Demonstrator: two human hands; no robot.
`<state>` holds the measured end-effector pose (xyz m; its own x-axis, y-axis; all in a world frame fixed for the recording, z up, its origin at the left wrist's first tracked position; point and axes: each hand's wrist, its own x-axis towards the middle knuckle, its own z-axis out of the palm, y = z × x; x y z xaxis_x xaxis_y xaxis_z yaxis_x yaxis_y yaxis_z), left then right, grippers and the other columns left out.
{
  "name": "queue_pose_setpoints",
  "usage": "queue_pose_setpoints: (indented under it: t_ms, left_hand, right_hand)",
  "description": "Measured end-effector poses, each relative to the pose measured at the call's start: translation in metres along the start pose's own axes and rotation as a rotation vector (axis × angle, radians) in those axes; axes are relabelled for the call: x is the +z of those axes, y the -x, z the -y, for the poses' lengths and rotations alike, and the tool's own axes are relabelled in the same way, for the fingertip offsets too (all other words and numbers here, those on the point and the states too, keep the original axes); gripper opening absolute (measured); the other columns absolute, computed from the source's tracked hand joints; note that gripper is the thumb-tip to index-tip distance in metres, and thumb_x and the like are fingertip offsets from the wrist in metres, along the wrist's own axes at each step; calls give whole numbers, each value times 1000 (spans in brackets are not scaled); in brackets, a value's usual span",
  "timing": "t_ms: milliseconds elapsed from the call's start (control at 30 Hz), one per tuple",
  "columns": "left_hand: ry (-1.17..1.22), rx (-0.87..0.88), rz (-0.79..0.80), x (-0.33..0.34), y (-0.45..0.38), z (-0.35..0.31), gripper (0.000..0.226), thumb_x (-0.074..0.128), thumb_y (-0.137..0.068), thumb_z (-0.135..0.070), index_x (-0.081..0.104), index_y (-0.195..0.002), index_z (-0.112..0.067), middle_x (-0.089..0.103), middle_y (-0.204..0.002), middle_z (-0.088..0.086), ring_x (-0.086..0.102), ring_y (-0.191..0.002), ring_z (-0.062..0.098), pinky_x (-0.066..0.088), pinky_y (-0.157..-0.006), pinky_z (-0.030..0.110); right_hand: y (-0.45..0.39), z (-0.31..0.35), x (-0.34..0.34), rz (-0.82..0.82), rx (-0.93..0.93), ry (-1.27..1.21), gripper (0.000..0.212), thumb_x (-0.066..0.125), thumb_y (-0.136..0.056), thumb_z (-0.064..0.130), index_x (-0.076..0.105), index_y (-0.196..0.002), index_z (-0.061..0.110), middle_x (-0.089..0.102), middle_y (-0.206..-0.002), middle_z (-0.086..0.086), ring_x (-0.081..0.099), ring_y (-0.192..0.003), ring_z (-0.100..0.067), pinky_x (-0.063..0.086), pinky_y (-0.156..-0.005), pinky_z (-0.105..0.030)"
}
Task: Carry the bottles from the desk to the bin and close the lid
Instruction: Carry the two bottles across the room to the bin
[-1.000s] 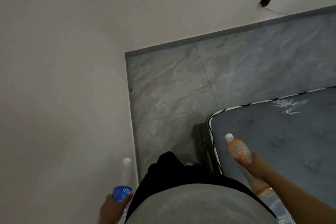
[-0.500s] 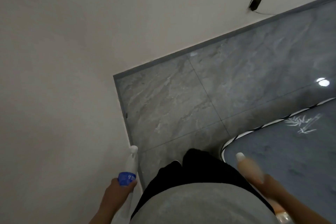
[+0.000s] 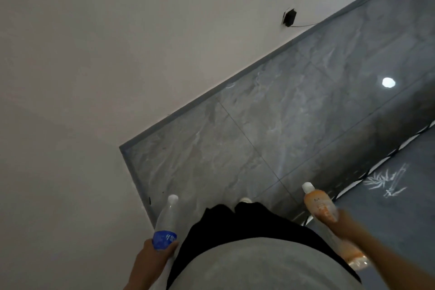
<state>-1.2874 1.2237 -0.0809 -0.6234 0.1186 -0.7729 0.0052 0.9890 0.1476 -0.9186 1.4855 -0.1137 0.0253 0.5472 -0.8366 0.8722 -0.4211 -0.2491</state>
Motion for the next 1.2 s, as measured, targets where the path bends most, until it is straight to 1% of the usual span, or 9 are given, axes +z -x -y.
queue_pose_setpoints:
  t_ms: [133, 300, 467, 567, 767, 900, 1000, 1067, 1200]
  left_hand:
    - [-39, 0, 79, -21, -22, -50, 67, 77, -68, -46, 59, -116, -2, 64, -113, 19, 59, -89, 25, 40, -75, 28]
    - [-144, 89, 82, -51, -58, -129, 72, 73, -73, -43, 52, -127, -1, 59, -127, 20, 59, -111, 30, 44, -88, 32]
    - [-237, 301, 109, -80, -100, -224, 27, 77, -72, -32, 65, -87, -13, 68, -90, 13, 66, -93, 28, 44, -70, 28]
    - [-312, 398, 137, -96, -124, -286, 36, 78, -67, -39, 65, -87, -12, 69, -87, 11, 65, -79, 24, 48, -73, 30]
    - [-465, 545, 190, -90, -153, -413, 50, 73, -72, -42, 63, -95, 1, 70, -91, 19, 66, -85, 32, 51, -78, 37]
    - [-526, 616, 198, -70, -143, -489, 46, 73, -72, -44, 60, -98, -7, 66, -94, 10, 58, -79, 23, 42, -67, 28]
    - [-515, 665, 201, -51, -134, -532, 26, 75, -73, -36, 58, -75, -17, 58, -70, 2, 52, -60, 15, 36, -54, 25]
    - [-501, 692, 191, -40, -129, -554, 38, 77, -72, -30, 44, -55, -24, 48, -48, -10, 43, -46, 5, 33, -47, 20]
    - [-477, 666, 161, -27, -124, -592, 43, 79, -71, -24, 41, -51, -23, 47, -28, -7, 41, -44, 3, 32, -47, 19]
  right_hand:
    - [-25, 38, -27, -37, 29, 32, 68, 56, -85, 50, 50, -127, -4, 60, -124, -27, 57, -116, -37, 46, -97, -41]
    - [-40, 70, -36, -44, 98, -32, 71, 58, -83, 53, 49, -127, -3, 61, -122, -25, 59, -113, -36, 48, -94, -40]
    - [-47, 80, -31, -13, 231, -226, 75, 64, -79, 50, 49, -130, -3, 58, -127, -25, 56, -116, -37, 45, -98, -41]
    - [-38, 97, -28, -66, 293, -394, 67, 65, -79, 49, 56, -125, 1, 60, -125, -24, 55, -119, -37, 41, -100, -39]
    - [-33, 108, -30, -89, 397, -489, 62, 61, -84, 45, 51, -130, 5, 58, -127, -23, 55, -118, -37, 42, -99, -41]
    - [-51, 108, -43, -68, 465, -563, 67, 61, -84, 45, 48, -133, 2, 55, -131, -25, 53, -121, -38, 40, -104, -44]
    - [-73, 113, -71, -88, 491, -610, 67, 56, -86, 47, 47, -132, 0, 54, -130, -26, 53, -120, -38, 40, -101, -41]
    - [-88, 117, -97, -93, 502, -614, 70, 55, -86, 51, 46, -132, -1, 56, -128, -25, 54, -118, -38, 42, -99, -40]
    - [-120, 122, -153, -140, 467, -619, 74, 57, -85, 50, 44, -133, -4, 54, -130, -28, 53, -120, -40, 42, -101, -44]
